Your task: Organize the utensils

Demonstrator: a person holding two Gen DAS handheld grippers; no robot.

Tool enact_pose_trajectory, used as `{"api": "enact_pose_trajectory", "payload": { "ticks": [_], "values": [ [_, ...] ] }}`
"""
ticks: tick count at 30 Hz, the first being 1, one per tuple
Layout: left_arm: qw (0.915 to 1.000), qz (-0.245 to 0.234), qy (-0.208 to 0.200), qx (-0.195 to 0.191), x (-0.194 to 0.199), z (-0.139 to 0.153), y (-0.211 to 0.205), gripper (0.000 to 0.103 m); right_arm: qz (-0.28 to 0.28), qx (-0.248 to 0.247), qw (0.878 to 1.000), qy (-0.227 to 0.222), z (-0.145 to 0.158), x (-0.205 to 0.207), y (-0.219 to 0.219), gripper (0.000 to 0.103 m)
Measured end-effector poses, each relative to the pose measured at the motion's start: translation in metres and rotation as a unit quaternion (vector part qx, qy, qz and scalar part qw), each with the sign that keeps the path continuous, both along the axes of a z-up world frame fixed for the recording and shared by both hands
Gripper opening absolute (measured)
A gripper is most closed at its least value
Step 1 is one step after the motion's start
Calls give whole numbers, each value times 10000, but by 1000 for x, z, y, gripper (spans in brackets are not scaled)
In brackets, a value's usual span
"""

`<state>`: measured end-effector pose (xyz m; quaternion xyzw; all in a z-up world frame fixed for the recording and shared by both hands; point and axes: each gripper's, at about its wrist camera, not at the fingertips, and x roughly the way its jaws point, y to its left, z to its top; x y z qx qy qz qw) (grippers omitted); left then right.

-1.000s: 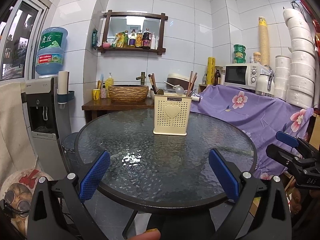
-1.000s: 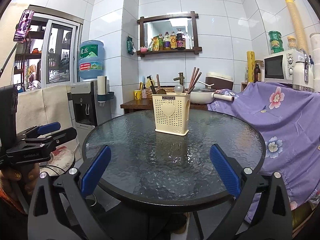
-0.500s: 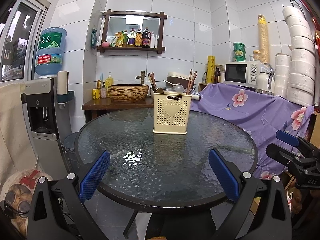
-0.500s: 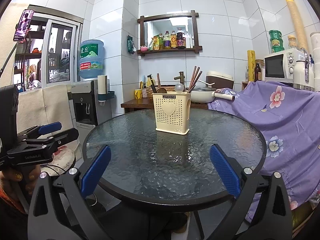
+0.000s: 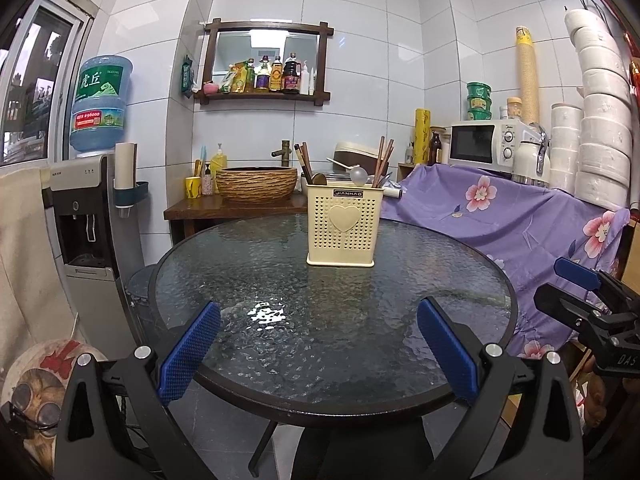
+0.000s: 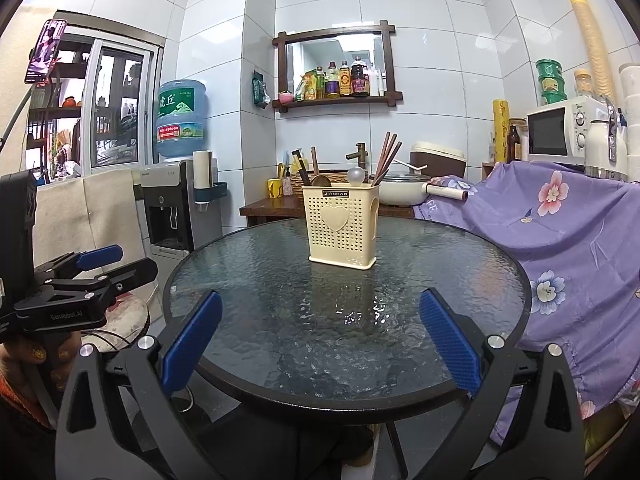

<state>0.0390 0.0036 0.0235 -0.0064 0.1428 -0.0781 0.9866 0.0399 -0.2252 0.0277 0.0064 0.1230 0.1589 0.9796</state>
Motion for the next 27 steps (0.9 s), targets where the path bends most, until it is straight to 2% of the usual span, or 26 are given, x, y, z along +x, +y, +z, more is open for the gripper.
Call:
{"api": "enact_pose_trajectory", "payload": {
  "ticks": [3,10,27],
  "values": [
    [9999,96,-43,-61,-1,1,3,97,-9,-17,10000,7,-1,1,1,97],
    [9999,30,150,-44,5,-2,2,97,4,-14,10000,20,-2,1,0,97],
    [9999,22,131,29,3,-2,-3,97,1,-11,10000,24,-3,1,1,97]
  ]
}}
